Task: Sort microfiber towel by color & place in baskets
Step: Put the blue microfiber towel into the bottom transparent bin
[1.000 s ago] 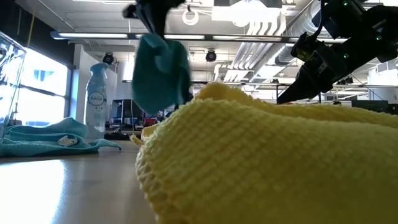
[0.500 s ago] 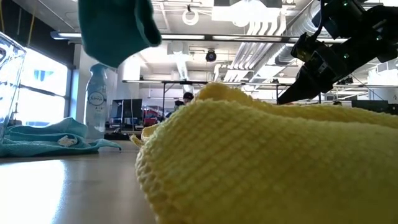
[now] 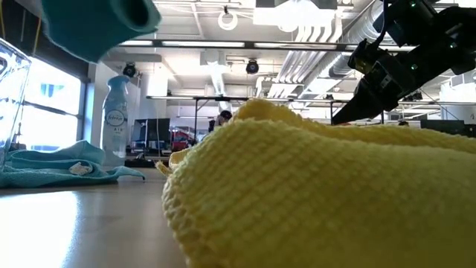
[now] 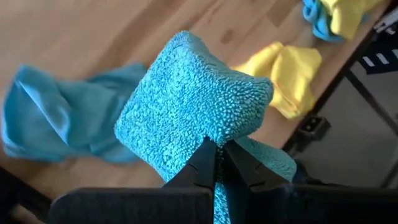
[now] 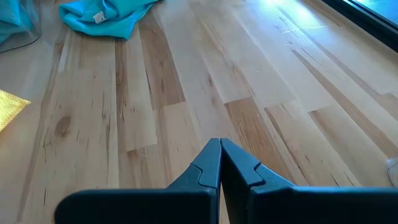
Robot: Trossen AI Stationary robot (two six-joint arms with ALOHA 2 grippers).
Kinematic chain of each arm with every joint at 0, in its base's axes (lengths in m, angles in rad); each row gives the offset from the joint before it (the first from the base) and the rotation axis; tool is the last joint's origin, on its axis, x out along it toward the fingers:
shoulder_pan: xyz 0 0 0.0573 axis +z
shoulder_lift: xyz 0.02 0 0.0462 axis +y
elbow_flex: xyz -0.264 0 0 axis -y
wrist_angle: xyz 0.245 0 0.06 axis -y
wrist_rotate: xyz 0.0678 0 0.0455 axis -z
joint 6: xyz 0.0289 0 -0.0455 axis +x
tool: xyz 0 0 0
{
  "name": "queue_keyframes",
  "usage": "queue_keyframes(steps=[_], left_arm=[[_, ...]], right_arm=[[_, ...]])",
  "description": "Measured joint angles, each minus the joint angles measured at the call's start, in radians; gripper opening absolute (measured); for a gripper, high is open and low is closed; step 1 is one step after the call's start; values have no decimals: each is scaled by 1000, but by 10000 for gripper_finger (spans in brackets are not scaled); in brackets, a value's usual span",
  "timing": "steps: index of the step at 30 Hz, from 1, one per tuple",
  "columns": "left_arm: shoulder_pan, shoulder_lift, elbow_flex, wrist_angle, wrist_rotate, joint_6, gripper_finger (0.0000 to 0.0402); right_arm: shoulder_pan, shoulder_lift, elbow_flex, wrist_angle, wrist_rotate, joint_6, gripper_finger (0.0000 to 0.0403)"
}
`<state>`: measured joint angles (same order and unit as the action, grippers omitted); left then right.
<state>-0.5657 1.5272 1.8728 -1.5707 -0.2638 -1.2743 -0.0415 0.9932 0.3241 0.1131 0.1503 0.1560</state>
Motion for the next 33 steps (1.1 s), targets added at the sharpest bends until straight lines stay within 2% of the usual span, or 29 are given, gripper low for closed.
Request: queue_keyframes(steps=[13, 24, 27, 33], left_arm=[[-294, 6, 0, 0, 21, -534, 0], [-505, 83, 0, 0, 111, -926, 0], [-541, 114, 0, 10, 152, -987, 0], [-567, 173, 1, 25, 191, -994, 0]], right_arm=[[0, 0, 0, 0, 0, 0, 0], [0, 0, 0, 0, 0, 0, 0], [0, 0, 0, 0, 0, 0, 0], [0, 0, 0, 0, 0, 0, 0]])
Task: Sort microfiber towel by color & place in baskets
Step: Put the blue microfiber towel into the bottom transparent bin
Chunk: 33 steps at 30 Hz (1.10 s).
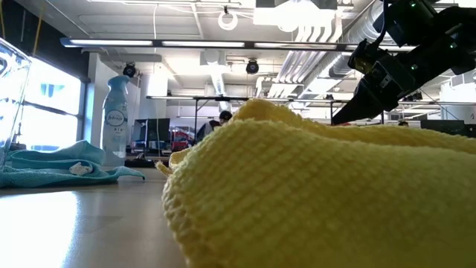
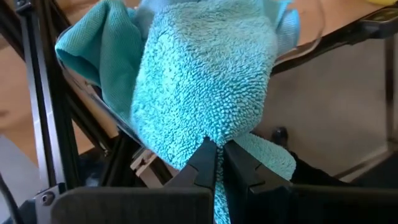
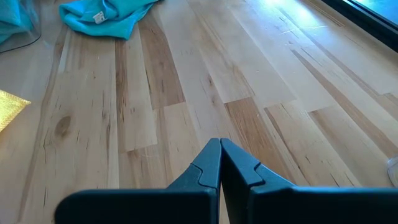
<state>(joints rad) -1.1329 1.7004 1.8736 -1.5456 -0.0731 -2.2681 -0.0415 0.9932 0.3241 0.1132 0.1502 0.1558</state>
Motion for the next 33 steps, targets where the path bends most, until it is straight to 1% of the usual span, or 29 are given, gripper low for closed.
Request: queue_keyframes(steps=[4, 8, 11, 13, 15, 20, 24, 26, 33], left_arm=[[-1, 28, 0, -3, -8, 2, 0], [16, 64, 0, -28, -52, 18, 0], [43, 82, -31, -18, -103, 36, 0], [73, 88, -66, -12, -117, 29, 0], [107, 88, -105, 34, -116, 21, 0], [173, 88, -222, 120, -80, 1, 0], [176, 88, -323, 163, -4, -29, 0], [175, 88, -370, 215, 9, -35, 1], [171, 87, -493, 417, -30, -27, 16]], right_arm=[[0, 0, 0, 0, 0, 0, 0], [0, 0, 0, 0, 0, 0, 0], [0, 0, 0, 0, 0, 0, 0], [0, 0, 0, -1, 0, 0, 0], [0, 0, 0, -1, 0, 0, 0], [0, 0, 0, -4, 0, 0, 0], [0, 0, 0, -4, 0, 0, 0], [0, 0, 0, -4, 0, 0, 0], [0, 0, 0, -4, 0, 0, 0]])
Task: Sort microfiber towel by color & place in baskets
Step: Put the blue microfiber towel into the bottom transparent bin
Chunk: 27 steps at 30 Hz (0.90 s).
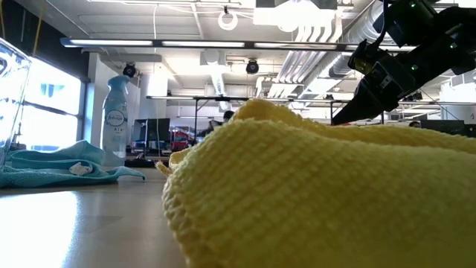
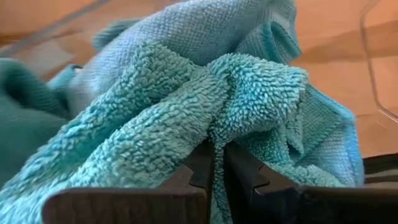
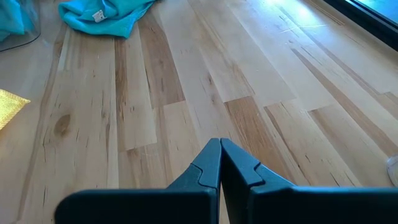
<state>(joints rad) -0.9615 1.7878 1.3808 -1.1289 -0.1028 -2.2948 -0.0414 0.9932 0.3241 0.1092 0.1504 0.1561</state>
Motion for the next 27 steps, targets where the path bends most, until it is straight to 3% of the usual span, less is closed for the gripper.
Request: queue_keyframes(steps=[7, 14, 27], left_arm=[[1, 0, -100, 135, -11, 4, 55], [2, -3, -112, 176, -12, 12, 99], [-5, -7, 144, -26, -2, 46, 108]], right_arm=[[0, 0, 0, 0, 0, 0, 0], [0, 0, 0, 0, 0, 0, 0], [0, 0, 0, 0, 0, 0, 0]])
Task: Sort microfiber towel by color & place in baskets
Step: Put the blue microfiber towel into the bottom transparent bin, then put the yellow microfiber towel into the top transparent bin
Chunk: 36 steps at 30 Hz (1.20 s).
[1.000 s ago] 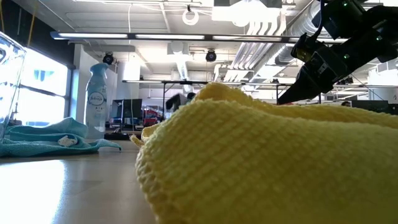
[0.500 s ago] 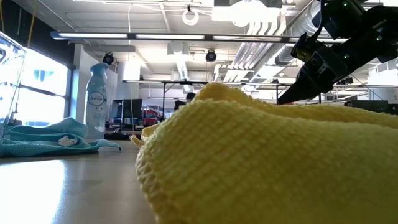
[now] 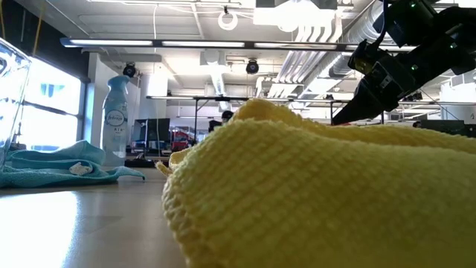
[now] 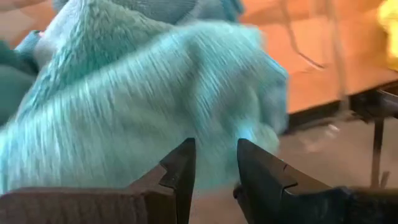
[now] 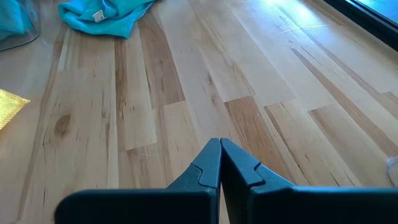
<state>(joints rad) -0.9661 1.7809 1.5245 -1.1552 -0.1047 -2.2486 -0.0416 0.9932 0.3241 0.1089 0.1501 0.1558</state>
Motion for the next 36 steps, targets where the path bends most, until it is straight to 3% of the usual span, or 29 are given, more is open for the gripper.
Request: queue_keyframes(steps=[18, 24, 36], left_arm=[[7, -5, 421, -417, -35, 32, 108], [25, -49, 457, -417, -141, 74, 108], [192, -90, 456, -416, -143, 335, 108]], right_arm=[[0, 0, 0, 0, 0, 0, 0], [0, 0, 0, 1, 0, 0, 0], [0, 0, 0, 0, 0, 0, 0]])
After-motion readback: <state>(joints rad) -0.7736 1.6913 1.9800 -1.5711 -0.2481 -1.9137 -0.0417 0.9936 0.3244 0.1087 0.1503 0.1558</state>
